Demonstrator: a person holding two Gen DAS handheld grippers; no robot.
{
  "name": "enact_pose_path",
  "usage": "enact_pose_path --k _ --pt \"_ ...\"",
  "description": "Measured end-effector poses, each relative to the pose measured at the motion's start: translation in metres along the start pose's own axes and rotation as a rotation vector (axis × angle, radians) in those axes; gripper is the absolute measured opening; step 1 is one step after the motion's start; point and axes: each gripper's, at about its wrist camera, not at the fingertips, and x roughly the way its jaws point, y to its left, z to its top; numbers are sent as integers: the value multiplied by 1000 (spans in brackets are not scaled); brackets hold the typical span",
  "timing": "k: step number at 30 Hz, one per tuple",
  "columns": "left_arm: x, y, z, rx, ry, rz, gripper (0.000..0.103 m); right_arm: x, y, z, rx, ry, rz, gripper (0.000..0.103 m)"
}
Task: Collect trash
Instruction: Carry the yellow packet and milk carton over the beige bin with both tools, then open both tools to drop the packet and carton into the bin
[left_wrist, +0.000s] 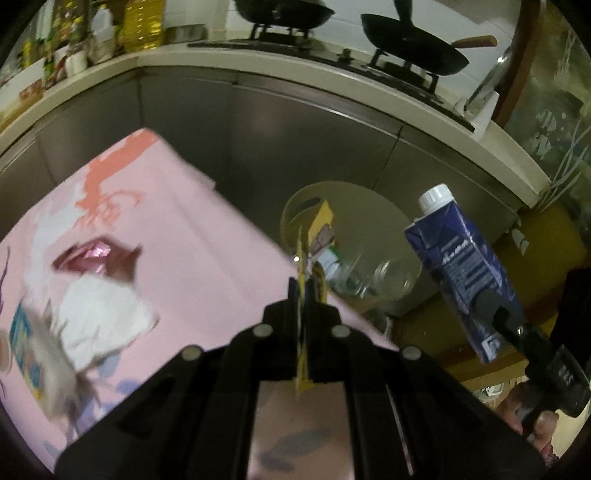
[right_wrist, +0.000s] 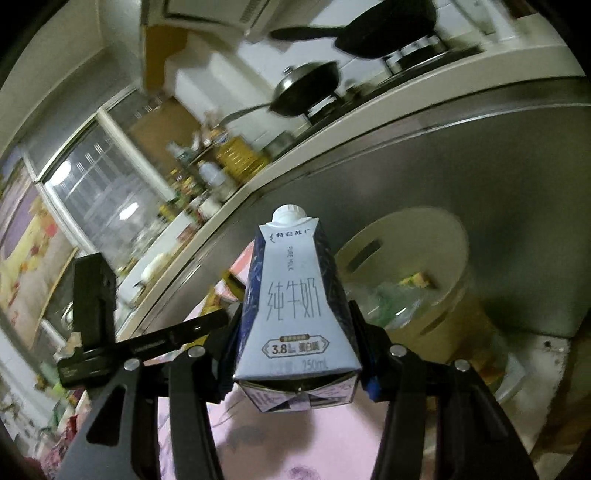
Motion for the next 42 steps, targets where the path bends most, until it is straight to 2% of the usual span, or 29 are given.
enact_pose_path --k 4,9,10,12,13,19,25,35,42 --pt "29 -17 22 34 13 -14 3 12 -29 13 31 -1 -71 50" --pt "63 -33 41 65 34 -11 5 41 -57 21 83 66 -108 50" --pt "70 -34 45 67 46 -9 9 47 -61 22 93 79 -94 54" --pt "80 -36 51 64 60 15 38 55 -66 24 114 95 -93 65" --pt "81 -36 52 59 49 32 40 57 -67 24 123 89 -103 67" --pt "72 -31 50 57 22 61 41 44 -59 23 95 26 -100 67" --pt "49 -19 19 32 9 99 41 21 -42 9 86 -15 -89 67" --pt "-3 -19 -38 61 -51 194 41 -12 -3 -32 49 5 -93 67" --pt "-42 -4 -68 58 -98 277 41 -11 34 -53 -18 59 -85 67"
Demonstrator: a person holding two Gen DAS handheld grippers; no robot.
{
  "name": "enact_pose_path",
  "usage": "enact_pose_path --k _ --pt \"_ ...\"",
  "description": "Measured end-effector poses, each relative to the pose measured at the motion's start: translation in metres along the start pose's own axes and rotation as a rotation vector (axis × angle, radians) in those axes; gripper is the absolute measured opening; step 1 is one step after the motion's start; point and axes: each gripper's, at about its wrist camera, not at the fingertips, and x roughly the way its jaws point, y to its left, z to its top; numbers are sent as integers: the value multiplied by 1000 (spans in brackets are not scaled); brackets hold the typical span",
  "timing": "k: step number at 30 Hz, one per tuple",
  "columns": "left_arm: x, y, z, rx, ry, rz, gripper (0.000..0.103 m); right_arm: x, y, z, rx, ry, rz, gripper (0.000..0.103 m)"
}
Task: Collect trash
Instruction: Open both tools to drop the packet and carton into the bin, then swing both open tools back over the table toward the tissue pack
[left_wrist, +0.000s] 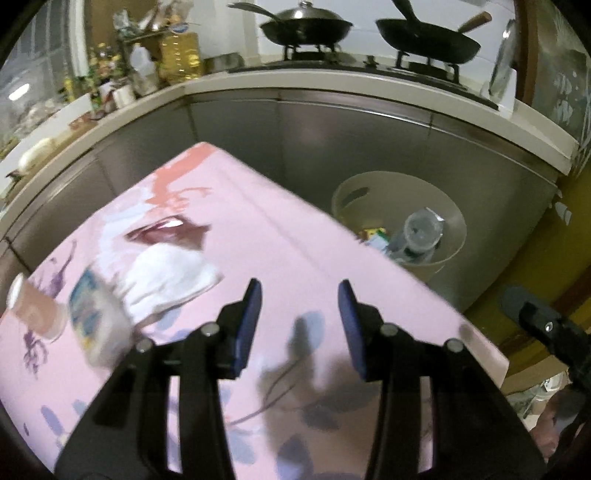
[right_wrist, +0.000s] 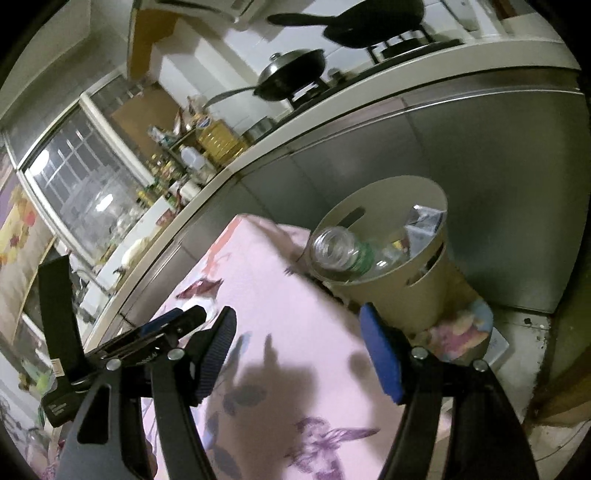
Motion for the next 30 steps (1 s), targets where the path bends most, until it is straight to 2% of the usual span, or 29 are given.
enact_pose_path --k 7,14,30 --pt "-25 34 -25 -37 -17 68 41 11 40 -19 -80 64 29 67" --pt "-44 79 -51 -125 -17 118 41 23 75 -36 -154 114 56 67" --pt "-62 166 -99 -267 2 246 41 58 153 -78 -297 232 117 67"
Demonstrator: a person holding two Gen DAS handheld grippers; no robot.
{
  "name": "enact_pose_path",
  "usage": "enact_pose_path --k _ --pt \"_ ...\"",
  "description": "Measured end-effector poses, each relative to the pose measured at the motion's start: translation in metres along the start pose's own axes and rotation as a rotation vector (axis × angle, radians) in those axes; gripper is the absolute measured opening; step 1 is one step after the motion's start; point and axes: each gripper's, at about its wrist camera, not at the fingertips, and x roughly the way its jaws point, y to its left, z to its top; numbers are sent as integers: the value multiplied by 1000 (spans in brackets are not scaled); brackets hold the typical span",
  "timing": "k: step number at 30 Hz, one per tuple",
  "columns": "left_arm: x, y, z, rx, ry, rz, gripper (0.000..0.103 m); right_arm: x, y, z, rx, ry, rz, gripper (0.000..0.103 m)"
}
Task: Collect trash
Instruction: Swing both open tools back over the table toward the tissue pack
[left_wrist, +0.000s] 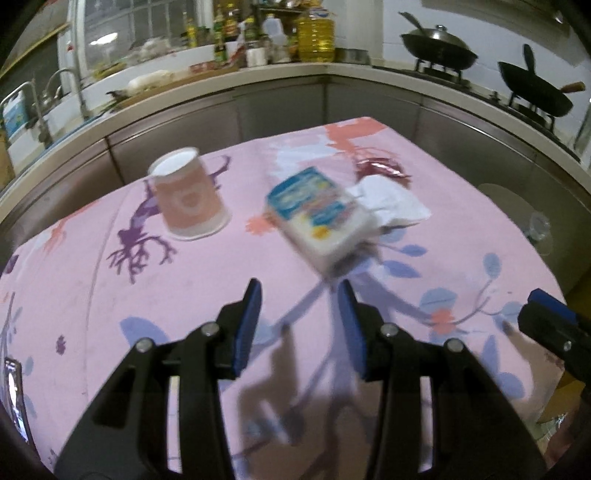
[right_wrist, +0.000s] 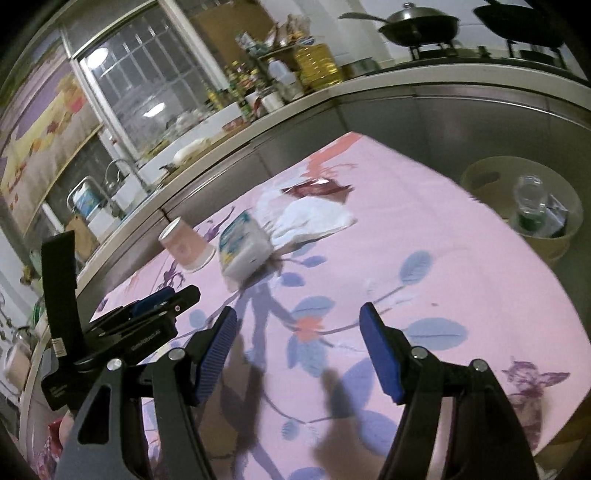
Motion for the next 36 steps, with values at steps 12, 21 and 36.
enact_pose_path --k 12,21,36 --pt "22 76 -25 -143 64 25 41 40 39 13 -113 25 14 66" --pt "15 109 -20 -248 31 -17 59 116 48 71 -61 72 123 63" --pt "54 60 41 -163 12 -32 86 101 -29 97 19 3 31 63"
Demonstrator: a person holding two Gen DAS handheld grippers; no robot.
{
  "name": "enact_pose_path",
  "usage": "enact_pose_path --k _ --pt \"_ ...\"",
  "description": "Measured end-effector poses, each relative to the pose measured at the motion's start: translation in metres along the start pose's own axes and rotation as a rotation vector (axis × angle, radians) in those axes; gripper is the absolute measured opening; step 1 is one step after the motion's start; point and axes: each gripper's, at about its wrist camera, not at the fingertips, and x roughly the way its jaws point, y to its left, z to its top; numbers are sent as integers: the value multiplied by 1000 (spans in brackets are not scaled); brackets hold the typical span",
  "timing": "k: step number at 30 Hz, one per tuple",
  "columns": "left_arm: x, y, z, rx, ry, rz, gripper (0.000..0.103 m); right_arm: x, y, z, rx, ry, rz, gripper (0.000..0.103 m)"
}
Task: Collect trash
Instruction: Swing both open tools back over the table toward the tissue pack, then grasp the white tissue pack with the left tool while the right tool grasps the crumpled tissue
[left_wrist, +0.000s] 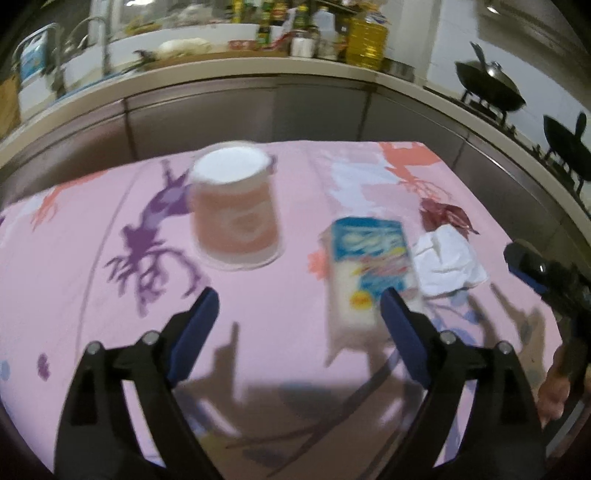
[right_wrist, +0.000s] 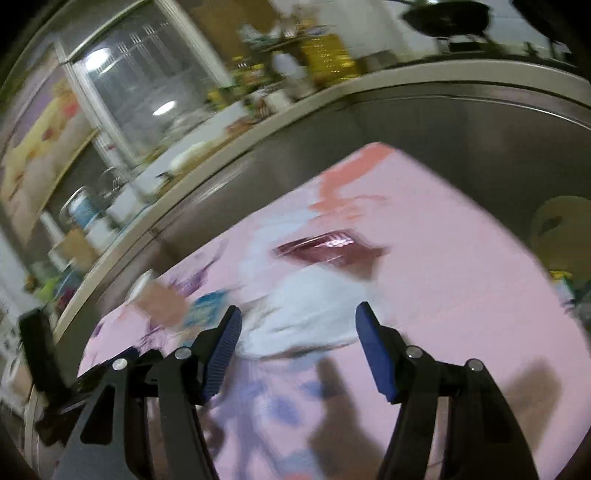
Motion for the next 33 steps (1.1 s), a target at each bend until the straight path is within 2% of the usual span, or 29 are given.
enact_pose_path --k 3,6,9,10,11,12,13,14,15,16,17,18,23,25,26,27,29,33 --pt "12 -20 6 48 4 3 88 20 -17 9 -12 36 -77 63" --pt "25 -35 10 87 10 33 88 43 -24 9 -24 81 -99 63" --pt "33 -38 13 89 13 40 88 53 -10 4 -82 89 -99 62" --pt "33 -39 13 88 9 45 87 56 -5 1 -102 93 -96 54" --pt "33 -39 13 93 4 49 81 60 2 -2 -133 106 -96 37" --pt "31 -40 13 99 1 40 67 63 12 -8 -186 118 -115 28" --pt "30 -41 12 106 1 22 60 65 20 -12 -215 133 -111 8" --pt "27 -43 11 118 2 7 46 64 24 -18 -219 150 -89 3" --pt "24 -45 10 133 -1 11 34 60 26 -22 -217 151 -81 2" --pt "20 -48 7 156 -7 33 30 56 28 -27 -215 153 -73 1" --pt "17 -49 5 165 -5 34 14 51 29 -31 -200 153 -61 0" --pt "15 -48 4 161 4 19 5 46 29 -35 -178 153 -43 0" --pt "-7 -29 -10 91 18 -18 5 -1 30 -68 -95 139 39 0" --pt "-15 -19 -14 50 25 -27 24 -19 26 -79 -80 120 35 0" --pt "-17 -17 -15 38 23 -18 58 -26 23 -82 -70 105 27 0" --pt "-20 -15 -15 26 10 -4 87 -34 18 -85 -54 92 19 0" --pt "-24 -16 -12 14 -32 5 90 -43 9 -88 -24 78 17 0" --pt "-9 -39 3 74 -8 14 92 -51 -5 -91 14 70 9 0"
